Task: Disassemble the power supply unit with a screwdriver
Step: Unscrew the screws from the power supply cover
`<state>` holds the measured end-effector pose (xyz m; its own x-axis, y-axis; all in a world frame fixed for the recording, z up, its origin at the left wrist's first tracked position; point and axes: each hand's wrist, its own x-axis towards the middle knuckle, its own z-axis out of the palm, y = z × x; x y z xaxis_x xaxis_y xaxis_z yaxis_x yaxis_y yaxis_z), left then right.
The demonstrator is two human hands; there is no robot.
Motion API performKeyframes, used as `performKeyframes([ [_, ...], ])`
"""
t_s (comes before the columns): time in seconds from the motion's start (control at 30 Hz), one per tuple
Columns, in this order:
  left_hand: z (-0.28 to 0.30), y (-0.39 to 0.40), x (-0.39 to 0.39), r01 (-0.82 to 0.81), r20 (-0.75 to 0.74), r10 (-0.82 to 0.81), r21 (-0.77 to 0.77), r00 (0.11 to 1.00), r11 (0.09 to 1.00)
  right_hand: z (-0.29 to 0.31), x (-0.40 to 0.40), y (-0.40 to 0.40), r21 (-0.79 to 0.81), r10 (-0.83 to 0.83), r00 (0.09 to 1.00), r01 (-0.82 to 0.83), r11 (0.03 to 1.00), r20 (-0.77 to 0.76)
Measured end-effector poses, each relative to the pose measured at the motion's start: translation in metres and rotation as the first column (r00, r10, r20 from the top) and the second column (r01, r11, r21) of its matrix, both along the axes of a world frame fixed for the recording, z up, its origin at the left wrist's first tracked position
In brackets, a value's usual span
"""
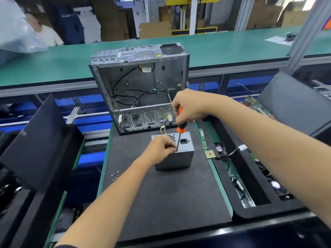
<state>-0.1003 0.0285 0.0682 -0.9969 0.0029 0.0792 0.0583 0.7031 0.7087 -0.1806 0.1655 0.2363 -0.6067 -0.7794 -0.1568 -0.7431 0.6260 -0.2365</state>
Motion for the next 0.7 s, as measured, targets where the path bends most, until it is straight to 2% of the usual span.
performKeyframes([
  [0.37,-0.005,-0.001,-0.003,-0.023,0.025,0.022,0.035,0.999,0.999,-0.006,-0.002,0.001,-0.030,-0.075,0.997,0.075,0.997,0.019],
  [0.7,0.004,-0.006,-0.007,0.048,0.120,-0.056,0.068,0.991,0.997,0.011,0.008,-0.017,0.182,0.117,0.990,-0.130,0.975,0.081],
])
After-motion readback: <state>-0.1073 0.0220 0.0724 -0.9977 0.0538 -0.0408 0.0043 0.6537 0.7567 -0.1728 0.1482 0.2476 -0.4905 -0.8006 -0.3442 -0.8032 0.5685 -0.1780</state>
